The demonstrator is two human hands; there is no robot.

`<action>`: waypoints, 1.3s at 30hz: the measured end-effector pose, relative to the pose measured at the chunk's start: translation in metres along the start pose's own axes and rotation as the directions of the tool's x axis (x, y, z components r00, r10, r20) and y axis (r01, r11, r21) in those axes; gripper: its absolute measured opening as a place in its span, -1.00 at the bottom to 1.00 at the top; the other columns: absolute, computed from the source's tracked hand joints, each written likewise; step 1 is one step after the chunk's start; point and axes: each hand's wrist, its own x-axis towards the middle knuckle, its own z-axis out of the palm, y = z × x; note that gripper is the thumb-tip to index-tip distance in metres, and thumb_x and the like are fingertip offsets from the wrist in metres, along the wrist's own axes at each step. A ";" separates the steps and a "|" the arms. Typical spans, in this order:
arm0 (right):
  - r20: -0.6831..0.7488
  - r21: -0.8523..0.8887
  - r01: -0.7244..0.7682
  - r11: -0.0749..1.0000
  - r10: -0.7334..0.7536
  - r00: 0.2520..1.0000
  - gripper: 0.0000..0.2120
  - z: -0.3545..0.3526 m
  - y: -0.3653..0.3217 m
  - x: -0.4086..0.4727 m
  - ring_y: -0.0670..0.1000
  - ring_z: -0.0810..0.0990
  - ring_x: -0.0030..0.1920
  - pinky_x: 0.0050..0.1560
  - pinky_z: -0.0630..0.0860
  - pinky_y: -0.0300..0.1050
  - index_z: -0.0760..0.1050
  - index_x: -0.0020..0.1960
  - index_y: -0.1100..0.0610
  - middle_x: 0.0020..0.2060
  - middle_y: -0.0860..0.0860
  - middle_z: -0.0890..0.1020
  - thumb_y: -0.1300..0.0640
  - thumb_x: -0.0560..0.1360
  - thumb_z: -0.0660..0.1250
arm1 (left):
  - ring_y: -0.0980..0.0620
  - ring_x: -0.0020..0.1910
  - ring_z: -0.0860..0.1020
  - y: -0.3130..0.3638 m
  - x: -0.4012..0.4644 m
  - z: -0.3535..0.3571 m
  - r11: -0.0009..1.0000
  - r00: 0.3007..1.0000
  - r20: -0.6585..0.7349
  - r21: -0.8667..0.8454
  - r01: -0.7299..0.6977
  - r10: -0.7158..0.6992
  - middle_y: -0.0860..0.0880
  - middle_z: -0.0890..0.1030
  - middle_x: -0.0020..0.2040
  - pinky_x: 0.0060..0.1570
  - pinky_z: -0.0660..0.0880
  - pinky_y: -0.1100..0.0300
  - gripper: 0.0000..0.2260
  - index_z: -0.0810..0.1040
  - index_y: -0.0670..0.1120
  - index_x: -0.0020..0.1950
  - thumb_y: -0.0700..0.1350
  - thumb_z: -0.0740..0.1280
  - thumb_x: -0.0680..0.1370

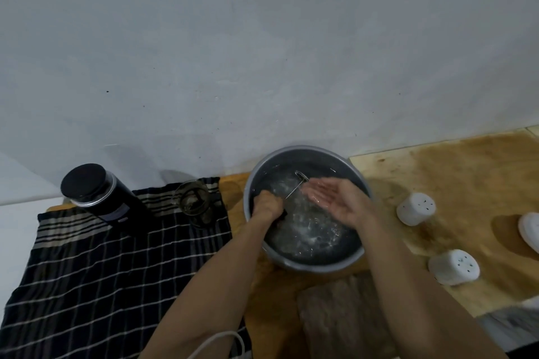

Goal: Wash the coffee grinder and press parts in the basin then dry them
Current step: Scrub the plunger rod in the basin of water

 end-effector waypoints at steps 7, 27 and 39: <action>-0.186 -0.389 0.062 0.919 -0.145 0.972 -0.69 -0.003 -0.017 0.014 0.15 0.62 0.21 0.28 0.56 0.03 0.48 0.35 0.32 0.23 0.21 0.62 0.25 0.65 0.22 | -0.11 -0.14 0.61 -0.002 0.001 0.001 0.999 1.000 0.022 0.053 -0.012 0.011 -0.17 0.61 -0.03 -0.09 0.56 0.10 -0.74 0.56 -0.31 0.23 -0.17 0.29 0.63; -0.099 -0.647 -0.089 0.758 0.031 0.995 -0.77 0.018 -0.006 -0.007 0.04 0.74 -0.04 0.00 0.65 -0.01 0.57 0.21 0.21 -0.01 0.11 0.75 0.21 0.67 0.18 | -0.23 0.29 0.55 -0.001 0.013 0.003 0.996 1.000 0.013 0.092 0.014 -0.015 -0.23 0.59 0.30 0.28 0.44 0.02 -0.70 0.53 -0.26 0.33 -0.11 0.22 0.70; -0.028 -0.023 -0.030 0.999 0.029 0.999 -0.75 -0.022 0.000 -0.018 0.23 0.70 0.13 0.10 0.68 0.06 0.55 0.24 0.38 0.10 0.30 0.69 0.27 0.65 0.23 | -0.20 0.19 0.58 -0.005 0.018 0.005 0.987 1.000 0.011 0.160 0.023 -0.025 -0.25 0.62 0.20 0.18 0.51 0.04 -0.73 0.55 -0.29 0.24 -0.09 0.27 0.70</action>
